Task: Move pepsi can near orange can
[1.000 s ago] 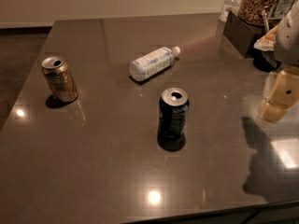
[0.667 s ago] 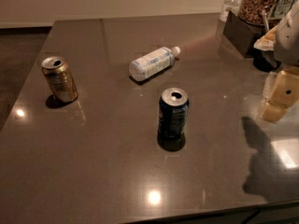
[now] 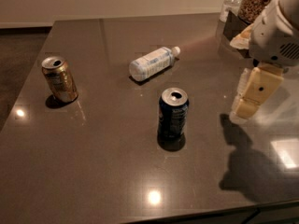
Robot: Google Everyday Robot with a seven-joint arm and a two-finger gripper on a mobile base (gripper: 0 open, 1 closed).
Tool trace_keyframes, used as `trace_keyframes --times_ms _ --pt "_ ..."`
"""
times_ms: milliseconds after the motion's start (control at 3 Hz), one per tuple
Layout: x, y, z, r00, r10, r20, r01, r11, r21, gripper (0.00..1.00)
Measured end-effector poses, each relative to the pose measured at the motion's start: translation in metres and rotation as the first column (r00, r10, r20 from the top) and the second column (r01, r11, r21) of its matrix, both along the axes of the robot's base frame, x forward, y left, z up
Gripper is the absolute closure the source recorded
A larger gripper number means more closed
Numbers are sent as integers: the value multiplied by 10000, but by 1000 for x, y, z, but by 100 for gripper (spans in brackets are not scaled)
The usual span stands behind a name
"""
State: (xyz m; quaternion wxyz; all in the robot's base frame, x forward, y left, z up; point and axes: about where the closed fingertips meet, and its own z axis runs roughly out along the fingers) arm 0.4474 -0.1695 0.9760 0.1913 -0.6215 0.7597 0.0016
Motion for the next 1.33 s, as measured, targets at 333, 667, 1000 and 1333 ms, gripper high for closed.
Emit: trace_keyframes --times_ms 333,667,1000,1333 --pt "2 32 -8 9990 437 -125 -429 9970 642 0" --pt "3 56 -21 9967 774 -225 -751 9929 919 0" --pt "7 69 -38 9950 883 -466 -820 9890 1233 0" --pt "7 81 -53 9913 1112 -703 -997 9836 1504 0"
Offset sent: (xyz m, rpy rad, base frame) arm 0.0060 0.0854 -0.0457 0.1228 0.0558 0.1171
